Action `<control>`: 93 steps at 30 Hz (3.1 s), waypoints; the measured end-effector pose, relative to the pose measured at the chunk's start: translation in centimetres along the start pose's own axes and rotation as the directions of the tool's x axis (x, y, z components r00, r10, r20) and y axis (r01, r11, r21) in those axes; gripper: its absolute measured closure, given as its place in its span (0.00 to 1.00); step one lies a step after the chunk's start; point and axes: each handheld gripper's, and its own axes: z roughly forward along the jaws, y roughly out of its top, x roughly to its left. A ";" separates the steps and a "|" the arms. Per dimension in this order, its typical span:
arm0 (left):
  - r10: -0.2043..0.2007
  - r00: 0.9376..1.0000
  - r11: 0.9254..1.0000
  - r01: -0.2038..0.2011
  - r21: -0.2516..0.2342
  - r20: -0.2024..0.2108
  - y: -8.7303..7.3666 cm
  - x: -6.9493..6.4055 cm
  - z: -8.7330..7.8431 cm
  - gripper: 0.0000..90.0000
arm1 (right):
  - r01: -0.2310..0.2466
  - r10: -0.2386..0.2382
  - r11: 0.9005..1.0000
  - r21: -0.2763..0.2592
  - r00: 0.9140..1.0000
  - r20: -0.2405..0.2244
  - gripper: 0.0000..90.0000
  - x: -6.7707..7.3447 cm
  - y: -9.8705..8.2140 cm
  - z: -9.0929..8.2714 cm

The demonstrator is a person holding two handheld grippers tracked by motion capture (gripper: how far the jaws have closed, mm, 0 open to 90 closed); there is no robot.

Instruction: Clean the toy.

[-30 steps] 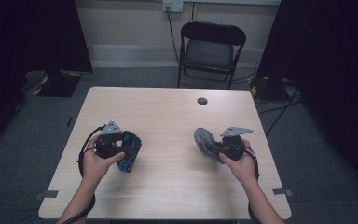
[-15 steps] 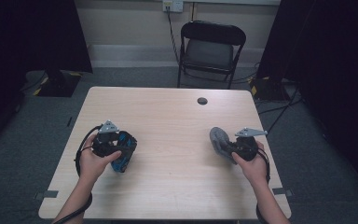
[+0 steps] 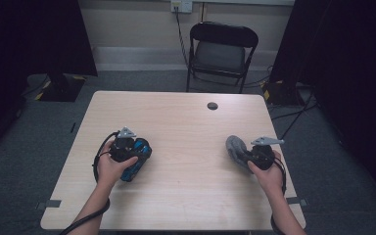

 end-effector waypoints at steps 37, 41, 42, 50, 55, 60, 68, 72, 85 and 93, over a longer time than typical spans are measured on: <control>0.023 0.998 0.998 -0.019 0.064 -0.056 0.3 -0.5 3.5 0.23 | -0.029 0.031 0.998 -0.062 0.999 0.031 0.46 0.8 -0.3 1.5; 0.017 0.999 0.999 -0.016 0.029 -0.043 0.7 -0.5 2.8 0.21 | -0.028 0.030 0.997 -0.078 0.999 0.030 0.38 1.0 0.2 1.1; 0.032 0.999 0.999 -0.031 0.018 -0.034 1.0 -0.7 2.2 0.19 | -0.033 0.036 0.996 -0.086 0.999 0.026 0.35 1.1 0.3 0.9; 0.041 0.999 0.999 -0.041 -0.002 0.014 2.1 -1.5 -0.2 0.19 | -0.015 0.016 0.996 -0.091 1.000 0.008 0.29 2.3 0.9 0.3; 0.017 0.999 1.000 -0.015 -0.027 0.052 2.5 -1.8 -1.0 0.19 | -0.020 0.020 0.995 -0.094 1.000 -0.001 0.25 2.8 1.1 -0.1; 0.020 0.998 1.000 -0.018 -0.023 0.067 2.3 -2.4 -1.3 0.19 | -0.020 0.018 0.996 -0.091 1.000 -0.018 0.22 3.0 1.1 -0.4; 0.034 0.995 0.999 -0.032 -0.021 0.093 1.7 -3.6 -1.4 0.19 | -0.010 0.004 0.995 -0.099 0.998 -0.069 0.16 3.8 1.2 -0.4; 0.041 0.993 0.999 -0.038 -0.025 0.112 1.5 -4.0 -1.5 0.19 | 0.009 -0.018 0.995 -0.099 0.996 -0.087 0.16 4.5 1.2 -0.3; 0.096 0.985 0.995 -0.092 -0.039 0.140 0.9 -5.3 -2.3 0.18 | 0.021 -0.036 0.994 -0.103 0.989 -0.141 0.16 5.9 1.0 -0.2; 0.094 0.980 0.995 -0.087 -0.045 0.178 0.0 -6.0 -2.4 0.18 | 0.046 -0.061 0.995 -0.090 0.985 -0.163 0.16 6.6 0.6 -0.1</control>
